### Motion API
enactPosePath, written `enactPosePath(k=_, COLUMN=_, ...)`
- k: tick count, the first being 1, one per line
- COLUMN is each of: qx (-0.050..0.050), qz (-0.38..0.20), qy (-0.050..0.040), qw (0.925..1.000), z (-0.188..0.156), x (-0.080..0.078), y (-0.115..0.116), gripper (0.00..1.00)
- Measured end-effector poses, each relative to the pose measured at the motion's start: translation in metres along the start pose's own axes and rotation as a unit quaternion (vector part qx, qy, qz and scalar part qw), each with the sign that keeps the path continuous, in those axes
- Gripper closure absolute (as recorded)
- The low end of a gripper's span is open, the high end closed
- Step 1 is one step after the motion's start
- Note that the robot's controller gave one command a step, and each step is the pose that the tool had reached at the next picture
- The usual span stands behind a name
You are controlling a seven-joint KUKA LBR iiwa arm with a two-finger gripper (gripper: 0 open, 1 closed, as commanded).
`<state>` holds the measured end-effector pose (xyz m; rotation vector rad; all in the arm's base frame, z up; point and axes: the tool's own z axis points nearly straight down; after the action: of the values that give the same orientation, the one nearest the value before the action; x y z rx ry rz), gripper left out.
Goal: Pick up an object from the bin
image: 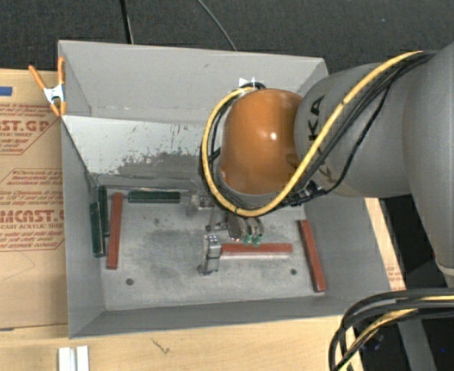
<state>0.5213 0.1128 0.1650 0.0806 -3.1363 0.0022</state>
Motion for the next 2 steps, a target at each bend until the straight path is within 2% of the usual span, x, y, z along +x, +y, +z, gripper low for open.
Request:
enactPosePath(k=1, qx=-0.002, qz=-0.088, qy=-0.0065, qw=0.9961, z=0.044, x=0.012, y=-0.006, gripper=0.0)
enactPosePath(k=2, qx=-0.001, qz=-0.028, qy=0.0003, qw=0.9996, z=0.077, x=0.019, y=-0.039, gripper=0.0)
